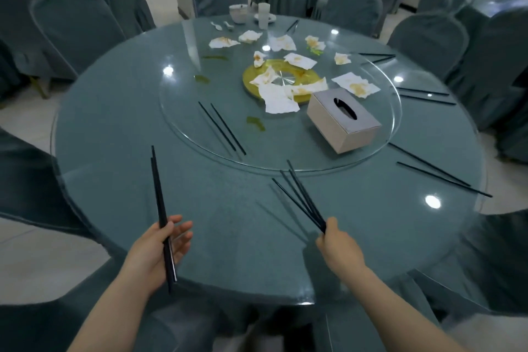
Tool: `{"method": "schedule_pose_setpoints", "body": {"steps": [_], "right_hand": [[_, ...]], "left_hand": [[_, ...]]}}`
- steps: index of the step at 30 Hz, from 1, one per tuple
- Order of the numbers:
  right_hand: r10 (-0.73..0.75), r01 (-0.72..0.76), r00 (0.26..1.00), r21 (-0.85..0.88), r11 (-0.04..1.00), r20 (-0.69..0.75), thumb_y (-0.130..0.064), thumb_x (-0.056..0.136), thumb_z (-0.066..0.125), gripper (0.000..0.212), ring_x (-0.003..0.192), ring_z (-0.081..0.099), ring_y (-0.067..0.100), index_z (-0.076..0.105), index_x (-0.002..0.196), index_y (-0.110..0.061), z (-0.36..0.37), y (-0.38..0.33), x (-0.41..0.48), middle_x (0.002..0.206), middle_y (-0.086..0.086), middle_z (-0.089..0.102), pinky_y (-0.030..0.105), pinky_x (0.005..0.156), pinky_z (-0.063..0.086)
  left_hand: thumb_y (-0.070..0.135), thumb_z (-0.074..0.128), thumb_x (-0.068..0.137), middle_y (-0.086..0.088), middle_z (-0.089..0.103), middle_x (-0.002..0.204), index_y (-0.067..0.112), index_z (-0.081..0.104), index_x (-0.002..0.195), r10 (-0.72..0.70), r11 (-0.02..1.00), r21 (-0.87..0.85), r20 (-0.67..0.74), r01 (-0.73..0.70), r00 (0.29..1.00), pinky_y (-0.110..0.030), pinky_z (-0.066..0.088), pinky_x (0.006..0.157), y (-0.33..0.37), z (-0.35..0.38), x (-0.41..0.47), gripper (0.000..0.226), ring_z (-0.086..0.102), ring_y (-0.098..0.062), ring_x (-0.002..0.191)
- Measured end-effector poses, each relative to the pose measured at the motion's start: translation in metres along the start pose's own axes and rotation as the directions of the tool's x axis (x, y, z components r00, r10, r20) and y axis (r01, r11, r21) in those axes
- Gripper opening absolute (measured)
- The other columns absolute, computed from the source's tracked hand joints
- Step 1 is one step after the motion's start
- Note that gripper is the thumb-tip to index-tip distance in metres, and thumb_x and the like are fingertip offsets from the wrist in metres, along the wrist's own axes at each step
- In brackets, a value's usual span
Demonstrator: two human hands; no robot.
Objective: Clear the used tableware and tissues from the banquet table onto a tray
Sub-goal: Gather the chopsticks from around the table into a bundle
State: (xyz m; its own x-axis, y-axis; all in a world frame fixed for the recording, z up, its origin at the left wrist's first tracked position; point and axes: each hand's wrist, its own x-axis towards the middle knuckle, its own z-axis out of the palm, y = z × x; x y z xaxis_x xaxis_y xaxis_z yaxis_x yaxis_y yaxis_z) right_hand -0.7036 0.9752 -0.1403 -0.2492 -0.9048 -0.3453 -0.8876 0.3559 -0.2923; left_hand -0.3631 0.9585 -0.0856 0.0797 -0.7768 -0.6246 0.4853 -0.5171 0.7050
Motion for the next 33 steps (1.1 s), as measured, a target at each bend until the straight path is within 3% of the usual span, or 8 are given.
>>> {"method": "schedule_pose_setpoints", "body": {"steps": [5, 11, 15, 21, 24, 26, 29, 33], "right_hand": [[-0.062, 0.061, 0.996, -0.006, 0.998, -0.069, -0.031, 0.100, 0.039, 0.018, 0.058, 0.047, 0.023, 0.033, 0.095, -0.014, -0.002, -0.046, 0.006, 0.070, 0.002, 0.052, 0.033, 0.048, 0.033], [-0.133, 0.132, 0.990, -0.031, 0.991, -0.053, -0.033, 0.099, 0.042, 0.022, 0.071, 0.054, 0.031, 0.033, 0.092, -0.014, -0.013, -0.090, 0.032, 0.077, 0.007, 0.057, 0.036, 0.056, 0.039], [-0.187, 0.179, 0.981, -0.119, 0.977, -0.057, -0.036, 0.098, 0.043, 0.021, 0.070, 0.048, 0.030, 0.037, 0.093, -0.016, -0.024, -0.121, 0.068, 0.088, 0.009, 0.062, 0.036, 0.056, 0.035], [-0.219, 0.211, 0.973, -0.115, 0.971, -0.065, -0.028, 0.098, 0.041, 0.021, 0.058, 0.045, 0.019, 0.042, 0.081, -0.015, -0.032, -0.171, 0.136, 0.067, -0.001, 0.048, 0.030, 0.046, 0.030], [-0.233, 0.230, 0.971, -0.064, 0.971, -0.051, -0.031, 0.098, 0.041, 0.024, 0.067, 0.053, 0.026, 0.045, 0.081, -0.015, -0.034, -0.194, 0.172, 0.074, 0.003, 0.054, 0.034, 0.056, 0.042], [-0.244, 0.244, 0.968, -0.013, 0.970, -0.059, -0.035, 0.098, 0.043, 0.026, 0.075, 0.055, 0.029, 0.049, 0.087, -0.013, -0.036, -0.207, 0.198, 0.084, 0.008, 0.059, 0.037, 0.064, 0.047], [-0.267, 0.269, 0.963, 0.050, 0.962, -0.046, -0.038, 0.095, 0.052, 0.027, 0.081, 0.055, 0.029, 0.053, 0.095, -0.012, -0.034, -0.229, 0.234, 0.094, 0.009, 0.061, 0.037, 0.070, 0.048], [-0.256, 0.255, 0.967, 0.034, 0.966, 0.022, -0.053, 0.086, 0.061, 0.049, 0.093, 0.057, 0.030, 0.049, 0.106, -0.009, -0.025, -0.258, 0.268, 0.101, 0.008, 0.056, 0.037, 0.072, 0.046]], "left_hand": [[0.011, 0.035, 0.103, -0.002, 0.072, 0.064, 0.014, 0.056, 0.091, 0.026, 0.999, -0.042, -0.021, -0.027, 0.999, -0.021, 0.054, 0.046, 0.023, -0.026, 0.008, 0.025, 0.067, -0.012, 0.050], [0.013, 0.036, 0.103, -0.001, 0.073, 0.065, 0.015, 0.057, 0.091, 0.026, 0.994, -0.100, -0.069, -0.032, 0.997, -0.021, 0.055, 0.047, 0.040, -0.045, 0.017, 0.024, 0.068, -0.011, 0.052], [0.013, 0.037, 0.103, -0.001, 0.072, 0.064, 0.016, 0.057, 0.090, 0.030, 0.987, -0.152, -0.110, -0.046, 0.994, -0.021, 0.055, 0.047, 0.054, -0.045, 0.032, 0.024, 0.068, -0.011, 0.052], [0.014, 0.037, 0.103, -0.002, 0.073, 0.066, 0.015, 0.056, 0.091, 0.048, 0.980, -0.183, -0.168, -0.079, 0.985, -0.024, 0.056, 0.049, 0.079, -0.035, 0.068, 0.022, 0.068, -0.012, 0.053], [0.014, 0.037, 0.103, -0.001, 0.073, 0.066, 0.014, 0.056, 0.092, 0.043, 0.983, -0.165, -0.203, -0.077, 0.978, -0.029, 0.054, 0.057, 0.086, -0.026, 0.088, 0.022, 0.068, -0.012, 0.054], [0.013, 0.036, 0.103, -0.002, 0.072, 0.064, 0.013, 0.055, 0.092, 0.040, 0.981, -0.175, -0.233, -0.082, 0.972, -0.024, 0.055, 0.052, 0.090, -0.018, 0.101, 0.022, 0.067, -0.013, 0.051], [0.012, 0.038, 0.102, -0.004, 0.072, 0.066, 0.011, 0.058, 0.093, 0.030, 0.979, -0.186, -0.286, -0.086, 0.958, -0.024, 0.055, 0.048, 0.095, -0.010, 0.120, 0.022, 0.067, -0.015, 0.053], [0.011, 0.038, 0.102, -0.004, 0.073, 0.067, 0.010, 0.059, 0.094, 0.030, 0.982, -0.169, -0.323, -0.089, 0.946, -0.026, 0.057, 0.053, 0.097, -0.001, 0.137, 0.022, 0.068, -0.015, 0.054]]}}
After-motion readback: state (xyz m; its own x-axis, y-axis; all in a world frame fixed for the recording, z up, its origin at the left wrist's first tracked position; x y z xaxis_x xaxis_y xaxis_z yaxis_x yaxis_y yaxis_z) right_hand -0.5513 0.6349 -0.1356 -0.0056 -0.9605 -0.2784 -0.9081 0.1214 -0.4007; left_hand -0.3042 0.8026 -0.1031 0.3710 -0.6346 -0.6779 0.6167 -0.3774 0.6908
